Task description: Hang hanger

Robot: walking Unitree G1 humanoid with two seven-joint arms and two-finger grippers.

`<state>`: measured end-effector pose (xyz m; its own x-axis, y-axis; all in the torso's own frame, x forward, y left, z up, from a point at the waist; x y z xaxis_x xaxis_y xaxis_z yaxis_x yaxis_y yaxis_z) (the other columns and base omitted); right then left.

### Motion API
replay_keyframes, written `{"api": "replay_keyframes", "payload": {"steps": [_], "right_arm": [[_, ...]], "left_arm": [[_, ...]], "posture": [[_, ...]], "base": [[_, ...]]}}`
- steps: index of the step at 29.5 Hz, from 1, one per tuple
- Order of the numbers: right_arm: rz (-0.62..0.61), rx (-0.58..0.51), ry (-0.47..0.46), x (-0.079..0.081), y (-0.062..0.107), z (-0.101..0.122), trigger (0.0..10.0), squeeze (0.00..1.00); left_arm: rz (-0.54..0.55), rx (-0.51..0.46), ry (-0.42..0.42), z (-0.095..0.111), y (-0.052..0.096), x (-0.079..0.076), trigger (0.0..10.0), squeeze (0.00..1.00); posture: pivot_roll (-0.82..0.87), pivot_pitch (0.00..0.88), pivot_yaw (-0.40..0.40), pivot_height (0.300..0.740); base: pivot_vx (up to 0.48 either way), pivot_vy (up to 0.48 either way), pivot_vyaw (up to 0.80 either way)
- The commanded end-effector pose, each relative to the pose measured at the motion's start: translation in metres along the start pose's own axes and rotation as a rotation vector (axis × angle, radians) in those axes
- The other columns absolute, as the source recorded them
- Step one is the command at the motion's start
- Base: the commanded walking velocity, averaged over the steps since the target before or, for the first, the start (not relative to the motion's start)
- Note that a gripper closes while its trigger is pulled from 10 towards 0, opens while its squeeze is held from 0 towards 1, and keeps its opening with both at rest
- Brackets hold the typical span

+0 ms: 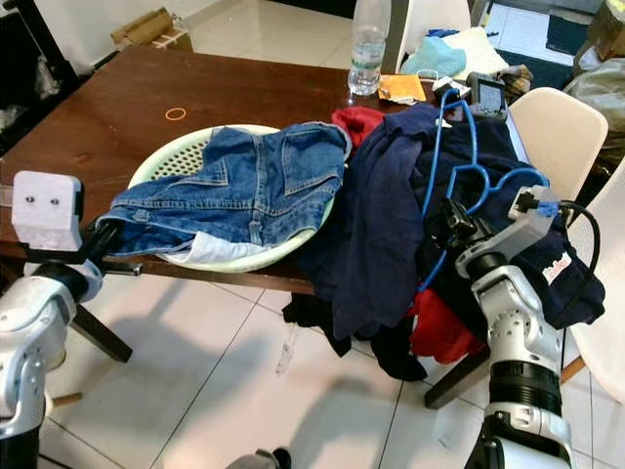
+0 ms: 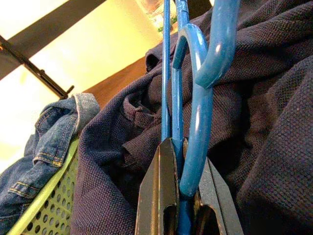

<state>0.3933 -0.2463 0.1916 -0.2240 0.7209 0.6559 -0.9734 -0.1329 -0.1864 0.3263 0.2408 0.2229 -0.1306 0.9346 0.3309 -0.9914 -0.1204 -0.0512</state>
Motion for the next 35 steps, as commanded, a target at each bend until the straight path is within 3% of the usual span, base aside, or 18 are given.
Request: {"api": "replay_keyframes", "payload": {"steps": [1, 3, 5, 6, 8, 9, 12, 14, 15, 17, 19, 21, 23, 28, 29, 30, 31, 35], "right_arm": [[-0.032, 0.006, -0.012, -0.008, 0.004, -0.004, 10.0, 0.00], [-0.032, 0.006, -0.012, -0.008, 0.004, -0.004, 10.0, 0.00], [-0.038, -0.006, -0.024, -0.008, 0.003, -0.003, 10.0, 0.00], [-0.038, -0.006, -0.024, -0.008, 0.003, -0.003, 10.0, 0.00], [-0.036, -0.008, -0.030, -0.007, 0.002, -0.003, 10.0, 0.00], [-0.036, -0.008, -0.030, -0.007, 0.002, -0.003, 10.0, 0.00], [-0.037, -0.015, -0.037, -0.007, 0.001, -0.004, 10.0, 0.00], [-0.037, -0.015, -0.037, -0.007, 0.001, -0.004, 10.0, 0.00], [-0.033, -0.018, -0.043, -0.006, -0.001, -0.004, 10.0, 0.00], [-0.033, -0.018, -0.043, -0.006, -0.001, -0.004, 10.0, 0.00], [-0.032, -0.025, -0.053, -0.005, -0.003, -0.005, 10.0, 0.00], [-0.032, -0.025, -0.053, -0.005, -0.003, -0.005, 10.0, 0.00], [-0.029, -0.028, -0.055, -0.003, -0.005, -0.007, 10.0, 0.00], [-0.031, -0.036, -0.059, -0.003, -0.005, -0.006, 10.0, 0.00], [-0.035, -0.045, -0.063, -0.004, -0.005, -0.005, 10.0, 0.00], [-0.035, -0.045, -0.063, -0.004, -0.005, -0.005, 10.0, 0.00], [-0.034, -0.053, -0.068, -0.004, -0.004, -0.004, 10.0, 0.00], [-0.037, -0.080, -0.076, -0.006, -0.001, -0.001, 10.0, 0.00]], "left_arm": [[0.006, -0.018, 0.000, 0.006, -0.003, 0.009, 0.0, 0.00], [0.006, -0.018, 0.000, 0.006, -0.003, 0.009, 0.0, 0.00], [-0.003, -0.123, 0.033, 0.043, -0.014, 0.020, 0.0, 0.00], [-0.003, -0.123, 0.033, 0.043, -0.014, 0.020, 0.0, 0.00], [0.001, -0.271, 0.047, 0.095, -0.025, 0.034, 0.0, 0.00], [0.001, -0.271, 0.047, 0.095, -0.025, 0.034, 0.0, 0.00], [0.062, -0.443, 0.026, 0.158, -0.033, 0.061, 0.0, 0.00], [0.062, -0.443, 0.026, 0.158, -0.033, 0.061, 0.0, 0.00], [0.110, -0.533, 0.015, 0.191, -0.036, 0.078, 0.0, 0.00], [0.110, -0.533, 0.015, 0.191, -0.036, 0.078, 0.0, 0.00], [0.199, -0.694, -0.009, 0.255, -0.038, 0.104, 0.0, 0.00], [0.199, -0.694, -0.009, 0.255, -0.038, 0.104, 0.0, 0.00], [0.257, -0.823, -0.035, 0.310, -0.029, 0.118, 0.0, 0.00], [0.276, -0.879, -0.047, 0.332, -0.020, 0.122, 0.0, 0.00], [0.278, -0.942, -0.045, 0.354, -0.009, 0.122, 8.4, 0.00], [0.278, -0.942, -0.045, 0.354, -0.009, 0.122, 8.4, 0.00], [0.270, -1.011, -0.044, 0.375, 0.004, 0.120, 10.0, 0.00], [0.165, -1.126, 0.034, 0.403, 0.021, 0.102, 10.0, 0.00]], "posture": [[0.20, 0.202, -0.019, 0.740], [0.20, 0.202, -0.019, 0.740], [0.21, 0.206, -0.020, 0.740], [0.21, 0.206, -0.020, 0.740], [0.21, 0.202, -0.018, 0.740], [0.21, 0.202, -0.018, 0.740], [0.22, 0.197, -0.019, 0.740], [0.22, 0.197, -0.019, 0.740], [0.22, 0.203, -0.017, 0.740], [0.22, 0.203, -0.017, 0.740], [0.21, 0.191, -0.010, 0.740], [0.21, 0.191, -0.010, 0.740], [0.20, 0.182, -0.006, 0.740], [0.20, 0.187, -0.007, 0.740], [0.21, 0.185, -0.003, 0.740], [0.21, 0.185, -0.003, 0.740], [0.20, 0.183, 0.000, 0.740], [0.20, 0.179, -0.002, 0.740]], "base": [[0.000, 0.000, 0.00], [0.000, 0.000, 0.00], [0.000, 0.000, 0.00], [0.000, 0.000, 0.00], [0.000, 0.000, 0.00], [0.000, 0.000, 0.00], [0.000, 0.000, 0.00], [0.000, 0.000, 0.00], [0.000, 0.000, 0.00], [0.000, 0.000, 0.00], [0.000, 0.000, 0.00], [0.000, 0.000, 0.00], [0.000, 0.000, 0.00], [0.000, 0.000, 0.00], [0.000, 0.000, 0.00], [0.000, 0.000, 0.00], [0.000, 0.000, 0.00], [0.000, 0.000, 0.00]]}}
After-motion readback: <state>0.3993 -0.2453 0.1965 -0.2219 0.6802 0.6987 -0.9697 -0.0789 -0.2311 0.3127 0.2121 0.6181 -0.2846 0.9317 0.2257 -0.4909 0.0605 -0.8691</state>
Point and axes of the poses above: a point about 5 cm out from each wrist's last joint towards the gripper, its own y axis pointing back from the gripper into the wrist, its own z axis along the axis of the wrist's last joint, x = y × z, the point moved 5 cm from there along -y, pointing out of the wrist towards the gripper, and after that the axes turned 10 degrees about -y, right-handed, at the moved point
